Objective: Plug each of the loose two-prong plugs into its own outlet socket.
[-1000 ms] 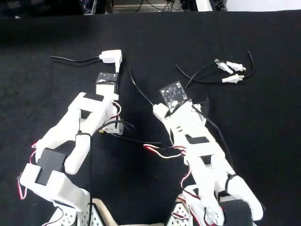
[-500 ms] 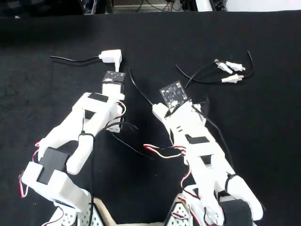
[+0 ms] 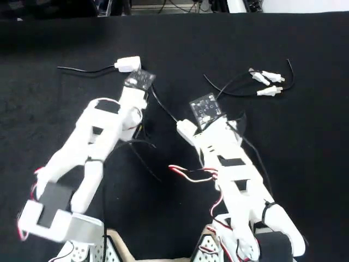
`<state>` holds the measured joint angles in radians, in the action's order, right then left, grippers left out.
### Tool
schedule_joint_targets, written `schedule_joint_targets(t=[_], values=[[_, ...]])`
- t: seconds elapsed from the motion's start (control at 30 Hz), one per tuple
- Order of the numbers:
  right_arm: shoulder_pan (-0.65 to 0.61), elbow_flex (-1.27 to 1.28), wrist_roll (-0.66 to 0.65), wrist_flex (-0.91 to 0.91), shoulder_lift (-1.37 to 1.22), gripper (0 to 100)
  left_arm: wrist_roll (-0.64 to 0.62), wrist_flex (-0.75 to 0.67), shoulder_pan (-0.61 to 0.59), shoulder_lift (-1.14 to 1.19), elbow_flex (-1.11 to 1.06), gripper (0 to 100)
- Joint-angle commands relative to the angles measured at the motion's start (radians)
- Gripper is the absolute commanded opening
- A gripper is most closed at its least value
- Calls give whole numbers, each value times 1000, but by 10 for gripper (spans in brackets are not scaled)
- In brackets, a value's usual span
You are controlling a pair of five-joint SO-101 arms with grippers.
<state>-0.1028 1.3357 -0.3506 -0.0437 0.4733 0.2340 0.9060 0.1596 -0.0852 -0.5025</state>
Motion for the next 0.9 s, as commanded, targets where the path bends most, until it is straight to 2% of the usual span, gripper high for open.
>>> schedule_joint_targets(t=[0.0,0.2,0.4,0.6,0.63,0.77,0.87], values=[[31,-45,9,44,38,466,20,-21,-1,-256,-2,27],[80,-54,43,49,39,466,34,-23,102,-649,-191,27],[91,-76,106,49,39,466,221,-25,209,-1138,-516,27],[91,-79,106,43,39,466,301,-129,229,-1740,-901,27],[91,-79,107,43,39,466,304,-152,231,-1774,-944,27],[80,-96,109,41,39,466,324,-222,231,-1626,-969,27],[69,-136,189,40,39,446,328,-279,231,-1590,-1009,27]])
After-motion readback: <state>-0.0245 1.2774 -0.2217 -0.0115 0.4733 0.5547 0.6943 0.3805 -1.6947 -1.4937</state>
